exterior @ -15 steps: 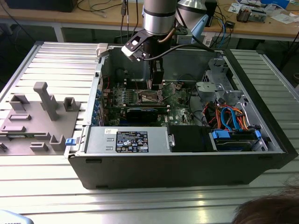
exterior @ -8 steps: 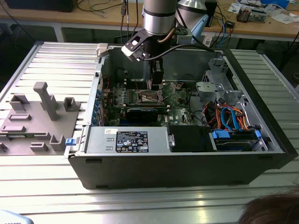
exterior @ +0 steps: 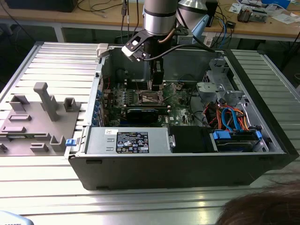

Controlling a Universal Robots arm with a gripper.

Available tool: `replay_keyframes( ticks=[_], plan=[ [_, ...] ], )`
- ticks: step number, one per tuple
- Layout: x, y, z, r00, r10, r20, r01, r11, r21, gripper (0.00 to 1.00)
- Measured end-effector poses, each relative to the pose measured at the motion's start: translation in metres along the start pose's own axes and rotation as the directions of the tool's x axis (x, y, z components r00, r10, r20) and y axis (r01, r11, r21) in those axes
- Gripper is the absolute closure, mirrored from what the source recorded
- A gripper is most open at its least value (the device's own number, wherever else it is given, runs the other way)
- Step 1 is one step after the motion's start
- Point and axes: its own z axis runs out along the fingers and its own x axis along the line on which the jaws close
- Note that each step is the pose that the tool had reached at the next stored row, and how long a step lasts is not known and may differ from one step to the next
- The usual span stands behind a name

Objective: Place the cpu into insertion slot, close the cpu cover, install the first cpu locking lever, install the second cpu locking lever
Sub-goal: 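Place the cpu into insertion slot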

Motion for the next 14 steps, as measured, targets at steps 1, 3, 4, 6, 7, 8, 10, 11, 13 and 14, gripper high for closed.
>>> replay_keyframes(
  ticks=[1,3,4,6,7,8,10,11,13,14],
  plan=[
    [0.0,0.0,0.0,1.0,0.002,0.0002,-0.002,1.0,0.0,0.46],
    [0.0,0.0,0.0001,1.0,0.004,0.0006,-0.004,1.0,0.0001,0.46],
    [0.0,0.0,0.0001,1.0,0.006,0.0009,-0.006,1.0,0.0002,0.46],
    [0.0,0.0,0.0001,1.0,0.008,0.0014,-0.008,1.0,0.0002,0.46],
    [0.0,0.0,0.0002,1.0,0.01,0.0017,-0.01,1.0,0.0003,0.46],
    [0.0,0.0,0.0002,0.9999,0.011,0.0019,-0.011,0.9999,0.0003,0.46],
    [0.0,0.0,0.0002,0.9999,0.012,0.0022,-0.012,0.9999,0.0004,0.46],
    [0.0,0.0,0.0003,0.9999,0.013,0.0023,-0.013,0.9999,0.0004,0.46],
    [0.0,0.0,0.0004,0.9999,0.016,0.003,-0.016,0.9999,0.0005,0.46],
    [0.0,0.0,0.0004,0.9999,0.017,0.0032,-0.017,0.9999,0.0005,0.46]
  ],
)
